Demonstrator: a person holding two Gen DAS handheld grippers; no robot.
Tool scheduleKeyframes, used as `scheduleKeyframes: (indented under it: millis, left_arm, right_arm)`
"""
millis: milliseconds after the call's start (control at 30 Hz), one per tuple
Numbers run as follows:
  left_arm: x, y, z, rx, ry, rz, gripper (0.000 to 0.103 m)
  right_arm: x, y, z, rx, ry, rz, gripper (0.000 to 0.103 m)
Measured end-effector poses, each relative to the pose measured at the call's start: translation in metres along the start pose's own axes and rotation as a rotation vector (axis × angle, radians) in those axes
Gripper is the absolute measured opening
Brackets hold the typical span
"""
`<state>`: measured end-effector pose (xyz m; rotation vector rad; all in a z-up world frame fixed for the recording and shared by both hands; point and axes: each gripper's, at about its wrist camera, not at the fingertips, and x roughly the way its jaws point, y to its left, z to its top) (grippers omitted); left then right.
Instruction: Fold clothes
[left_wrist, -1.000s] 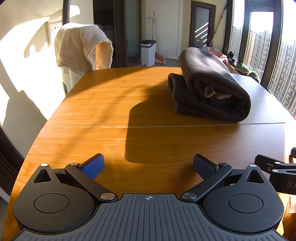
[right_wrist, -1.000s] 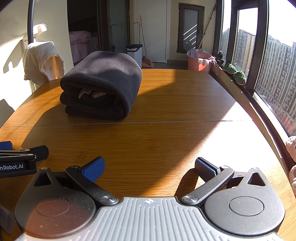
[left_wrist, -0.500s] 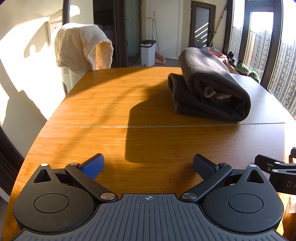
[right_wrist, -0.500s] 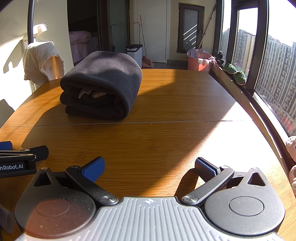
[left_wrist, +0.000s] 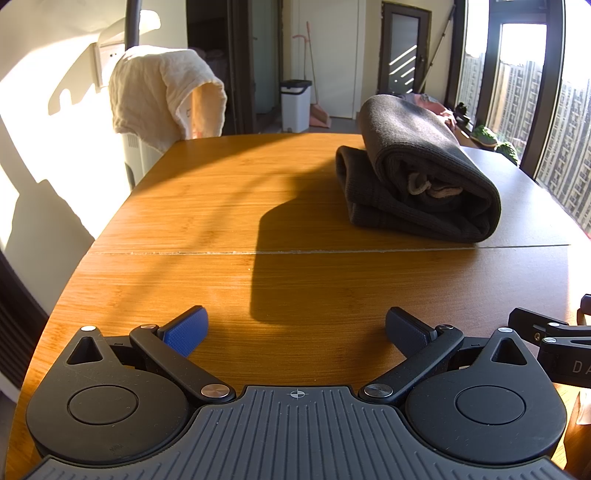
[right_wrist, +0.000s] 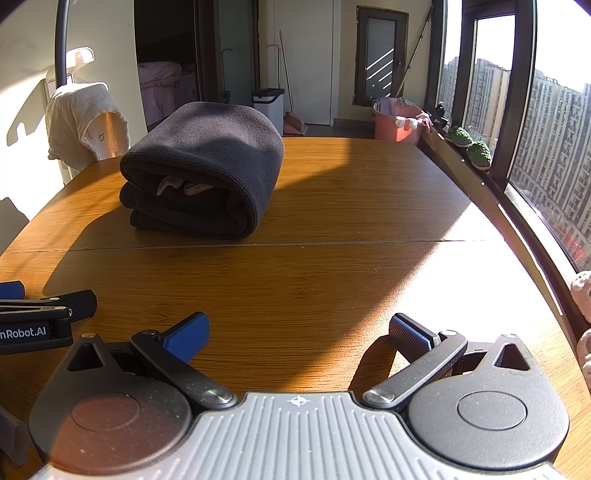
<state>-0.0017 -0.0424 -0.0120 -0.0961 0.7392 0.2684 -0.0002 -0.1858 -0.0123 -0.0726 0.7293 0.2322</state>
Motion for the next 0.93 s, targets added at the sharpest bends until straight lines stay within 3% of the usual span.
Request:
scheduleKeyframes:
  millis: [733, 933]
  left_arm:
    - [0.0009, -0.0001, 0.0005, -0.003, 0.01, -0.001, 0.103]
    - [0.0024, -0.0013, 0.0021, -0.01, 0.014, 0.002, 0.103]
  right_arm:
    - [0.0, 0.0, 0.0009, -0.006, 0.003, 0.006, 0.103]
    - [-0.0008, -0.0062, 0.0014, -0.049, 0.008, 0.055, 0.103]
